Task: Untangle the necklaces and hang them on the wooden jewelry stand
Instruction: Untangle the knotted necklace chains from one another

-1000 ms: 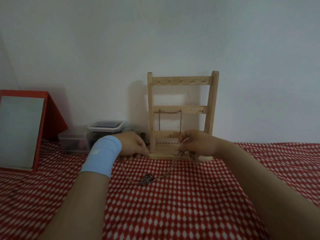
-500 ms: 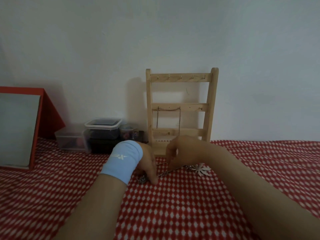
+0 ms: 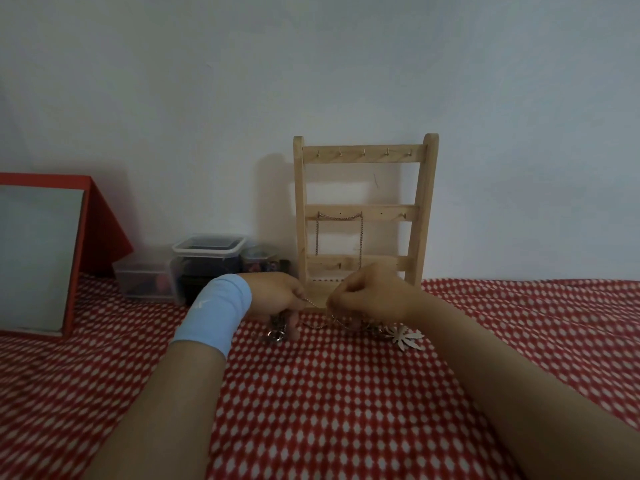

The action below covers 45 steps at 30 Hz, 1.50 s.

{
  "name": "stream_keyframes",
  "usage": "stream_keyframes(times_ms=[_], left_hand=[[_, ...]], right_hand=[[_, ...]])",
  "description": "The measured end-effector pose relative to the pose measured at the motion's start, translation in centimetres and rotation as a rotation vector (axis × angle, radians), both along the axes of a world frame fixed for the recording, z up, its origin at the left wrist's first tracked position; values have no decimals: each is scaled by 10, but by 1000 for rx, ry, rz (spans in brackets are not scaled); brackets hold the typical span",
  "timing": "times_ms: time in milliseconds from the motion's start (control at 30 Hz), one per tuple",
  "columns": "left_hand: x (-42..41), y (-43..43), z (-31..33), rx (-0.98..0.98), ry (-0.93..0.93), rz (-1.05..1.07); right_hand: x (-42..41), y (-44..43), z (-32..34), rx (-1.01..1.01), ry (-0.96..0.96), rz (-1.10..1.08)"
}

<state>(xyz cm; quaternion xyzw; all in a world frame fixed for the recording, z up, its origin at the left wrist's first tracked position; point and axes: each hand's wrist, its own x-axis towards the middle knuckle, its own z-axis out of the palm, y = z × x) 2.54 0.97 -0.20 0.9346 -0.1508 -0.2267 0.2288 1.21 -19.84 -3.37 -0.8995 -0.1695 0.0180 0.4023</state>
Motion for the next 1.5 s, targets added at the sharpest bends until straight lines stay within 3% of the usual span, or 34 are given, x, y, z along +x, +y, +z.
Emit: stream_keyframes(times_ms=[200, 333, 467, 533, 600, 667, 867, 1133, 1300, 1500], left_hand=[[3, 8, 1, 131, 39, -32], [14, 19, -1, 420, 78, 74], [15, 21, 5, 573, -35, 69], [7, 12, 12, 426, -135, 4], [1, -2, 14, 137, -232, -67], [-6, -19, 9, -52, -231, -160], [2, -36, -20, -284, -105, -217], [5, -22, -16, -370, -44, -147], [3, -22, -8, -270, -189, -78], [0, -26, 1, -351, -343, -63]], right_hand=[[3, -1, 9, 486, 153, -148], [4, -4, 11, 476, 139, -204], [3, -3, 15, 517, 135, -182], [1, -1, 20, 563, 143, -135], [-2, 1, 24, 615, 149, -99], [-2, 2, 26, 654, 146, -84], [0, 0, 29, 724, 121, -62], [2, -3, 25, 656, 86, -105], [0, -1, 23, 549, 67, -104], [2, 2, 17, 430, 39, -139]])
